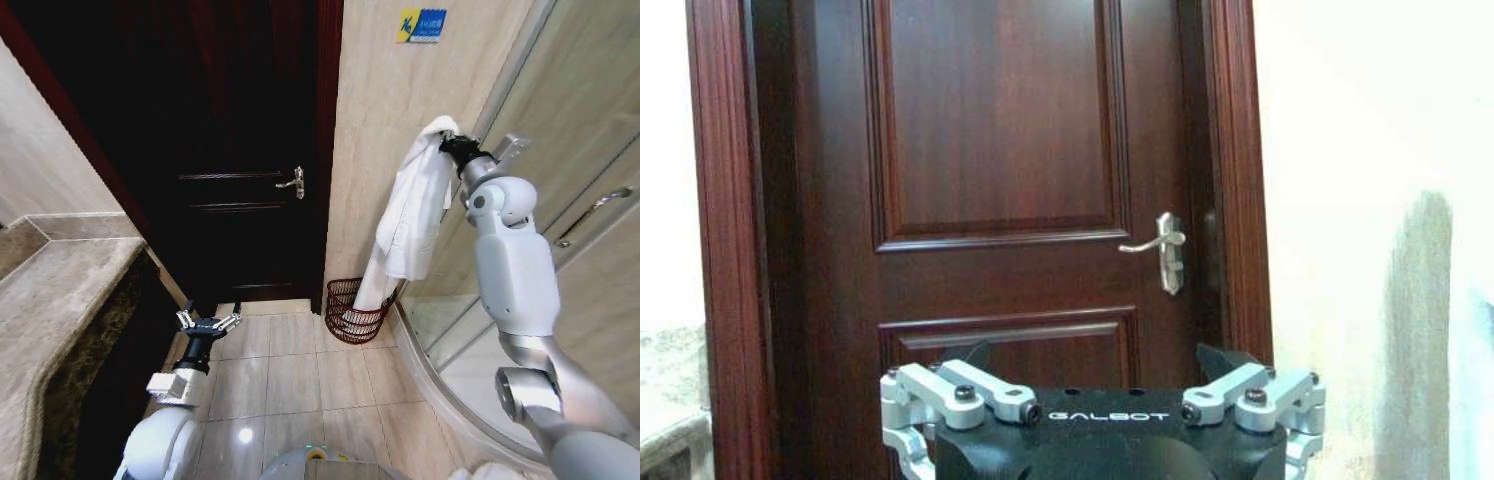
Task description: Discard the used towel into the hamper.
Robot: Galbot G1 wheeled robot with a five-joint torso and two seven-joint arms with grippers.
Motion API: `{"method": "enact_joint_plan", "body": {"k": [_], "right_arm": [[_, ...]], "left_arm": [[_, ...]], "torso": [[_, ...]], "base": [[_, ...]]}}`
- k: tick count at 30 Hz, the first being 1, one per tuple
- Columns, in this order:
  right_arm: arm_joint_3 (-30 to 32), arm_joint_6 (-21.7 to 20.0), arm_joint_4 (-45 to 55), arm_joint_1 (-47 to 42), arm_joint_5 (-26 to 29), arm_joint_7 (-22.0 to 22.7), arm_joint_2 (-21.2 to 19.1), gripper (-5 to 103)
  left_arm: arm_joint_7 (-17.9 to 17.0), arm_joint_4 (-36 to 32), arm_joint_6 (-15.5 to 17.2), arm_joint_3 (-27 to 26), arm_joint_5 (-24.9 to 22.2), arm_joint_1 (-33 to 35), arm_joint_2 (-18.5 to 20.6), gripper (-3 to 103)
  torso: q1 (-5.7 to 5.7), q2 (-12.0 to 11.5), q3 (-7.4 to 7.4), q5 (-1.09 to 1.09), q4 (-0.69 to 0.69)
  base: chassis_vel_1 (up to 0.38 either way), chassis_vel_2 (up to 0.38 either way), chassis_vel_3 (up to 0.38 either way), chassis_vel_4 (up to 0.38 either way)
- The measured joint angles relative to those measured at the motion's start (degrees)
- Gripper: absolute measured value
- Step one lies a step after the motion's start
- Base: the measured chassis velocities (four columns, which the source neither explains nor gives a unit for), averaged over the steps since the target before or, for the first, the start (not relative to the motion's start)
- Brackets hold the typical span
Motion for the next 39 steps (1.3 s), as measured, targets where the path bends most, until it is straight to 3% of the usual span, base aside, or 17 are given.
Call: {"method": "enact_joint_plan", "body": {"k": [39], "right_arm": [[1.39,-0.08,2.91,-3.84,1.56,0.04,-1.97,3]], "left_arm": [[0.44,-0.50,-0.95,1.20,2.17,0.83,-1.32,100]], "torso": [[-2.16,-4.70,-2.51,0.00,0.00]], "base": [[0.000,0.000,0.000,0.000]]}}
